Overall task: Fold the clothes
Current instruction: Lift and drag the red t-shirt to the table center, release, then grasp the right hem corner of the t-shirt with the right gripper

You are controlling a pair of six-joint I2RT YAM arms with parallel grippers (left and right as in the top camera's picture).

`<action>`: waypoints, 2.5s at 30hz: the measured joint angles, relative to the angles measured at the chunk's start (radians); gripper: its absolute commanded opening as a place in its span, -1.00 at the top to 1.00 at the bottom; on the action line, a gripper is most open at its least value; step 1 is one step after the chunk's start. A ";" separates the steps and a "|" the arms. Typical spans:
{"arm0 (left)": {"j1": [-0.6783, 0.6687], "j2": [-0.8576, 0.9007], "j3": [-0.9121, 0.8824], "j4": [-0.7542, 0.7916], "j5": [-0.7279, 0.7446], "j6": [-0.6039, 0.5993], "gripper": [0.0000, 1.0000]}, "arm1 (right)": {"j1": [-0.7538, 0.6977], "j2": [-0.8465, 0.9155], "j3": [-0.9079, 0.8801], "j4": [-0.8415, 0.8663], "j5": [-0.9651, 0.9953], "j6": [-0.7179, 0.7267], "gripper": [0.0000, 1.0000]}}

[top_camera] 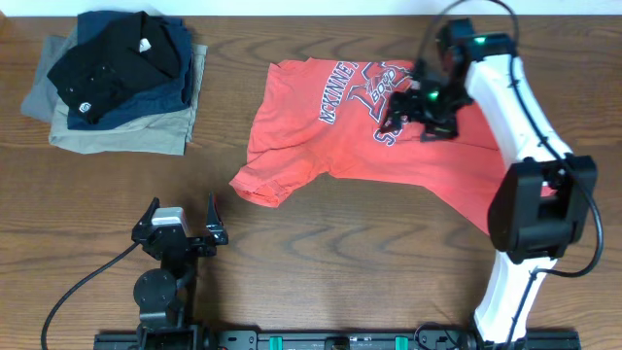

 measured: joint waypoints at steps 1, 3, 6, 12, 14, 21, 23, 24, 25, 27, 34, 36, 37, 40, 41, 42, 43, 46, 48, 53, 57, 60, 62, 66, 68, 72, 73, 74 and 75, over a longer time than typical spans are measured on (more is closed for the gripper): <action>0.000 0.000 0.000 0.000 0.000 0.000 -0.96 | -0.020 -0.002 0.000 -0.017 0.016 0.024 -0.87; 0.000 0.000 0.000 0.000 0.000 0.000 -0.96 | -0.067 -0.009 0.000 -0.045 0.048 0.061 -0.88; 0.000 0.000 0.000 0.000 0.000 0.000 -0.96 | -0.141 -0.042 -0.006 -0.066 0.077 0.092 -0.89; 0.000 0.000 0.000 0.000 0.000 0.000 -0.96 | -0.262 -0.216 -0.110 -0.054 0.168 0.154 -0.98; 0.000 0.000 0.000 0.000 0.000 -0.001 -0.96 | -0.285 -0.284 -0.176 -0.022 0.224 0.190 -0.98; 0.000 0.000 0.000 0.001 0.000 -0.109 -0.96 | -0.400 -0.402 -0.438 0.233 0.315 0.243 -0.98; 0.000 0.000 0.000 0.000 0.000 -0.183 -0.96 | -0.440 -0.392 -0.471 0.322 0.306 0.211 -0.98; 0.000 0.001 0.000 0.000 0.000 -0.219 -0.96 | -0.457 -0.385 -0.478 0.368 0.299 0.189 -0.99; 0.000 0.002 0.000 0.000 0.000 -0.247 -0.96 | -0.473 -0.379 -0.480 0.416 0.291 0.170 -0.98; 0.000 0.010 0.000 0.000 0.000 -0.299 -0.96 | -0.488 -0.367 -0.481 0.509 0.286 0.140 -0.96; 0.000 0.071 0.000 0.000 0.000 -0.368 -0.96 | -0.518 -0.278 -0.481 0.639 0.322 0.081 -0.53; 0.000 0.088 0.000 0.000 0.000 -0.373 -0.96 | -0.527 -0.246 -0.481 0.641 0.325 0.062 -0.52; 0.000 0.101 0.000 0.000 0.000 -0.376 -0.96 | -0.534 -0.225 -0.481 0.642 0.327 0.048 -0.51; 0.000 0.135 0.000 0.000 0.000 -0.384 -0.96 | -0.556 -0.163 -0.481 0.646 0.333 0.013 -0.51; 0.000 0.142 0.000 0.000 0.000 -0.386 -0.96 | -0.562 -0.146 -0.481 0.648 0.337 0.003 -0.51; 0.000 0.148 0.000 0.000 0.000 -0.386 -0.96 | -0.570 -0.132 -0.481 0.650 0.340 -0.010 -0.51; 0.000 0.150 0.000 0.000 0.000 -0.386 -0.95 | -0.576 -0.119 -0.481 0.652 0.342 -0.020 -0.50; 0.000 0.151 0.000 0.000 0.000 -0.387 -0.96 | -0.593 -0.099 -0.481 0.656 0.346 -0.045 -0.47; 0.000 0.151 0.000 0.000 0.000 -0.389 -0.96 | -0.598 -0.098 -0.481 0.657 0.348 -0.056 -0.43; 0.000 0.151 0.000 0.003 0.000 -0.389 -0.96 | -0.601 -0.098 -0.481 0.661 0.348 -0.078 0.00; 0.000 0.151 0.000 0.004 0.000 -0.389 -0.96 | -0.601 -0.098 -0.481 0.661 0.349 -0.083 0.02; 0.000 0.151 0.000 0.004 0.000 -0.389 -0.96 | -0.601 -0.098 -0.481 0.660 0.350 -0.083 0.00; 0.000 0.151 0.000 0.005 0.000 -0.389 -0.96 | -0.600 -0.098 -0.481 0.658 0.350 -0.083 -0.16; 0.000 0.151 0.000 0.005 0.000 -0.389 -0.96 | -0.600 -0.098 -0.481 0.665 0.358 -0.093 -0.31; 0.000 0.151 0.000 0.004 0.000 -0.390 -0.96 | -0.600 -0.098 -0.481 0.672 0.370 -0.094 -0.27; 0.000 0.151 0.000 0.005 0.000 -0.389 -0.96 | -0.600 -0.098 -0.481 0.677 0.385 -0.095 -0.13; 0.000 0.151 0.000 0.005 0.000 -0.389 -0.96 | -0.600 -0.098 -0.481 0.677 0.384 -0.095 -0.10; 0.000 0.151 0.000 0.005 0.000 -0.389 -0.96 | -0.600 -0.098 -0.481 0.677 0.382 -0.095 -0.08; 0.000 0.151 0.000 0.005 0.000 -0.389 -0.96 | -0.599 -0.098 -0.481 0.677 0.378 -0.095 -0.08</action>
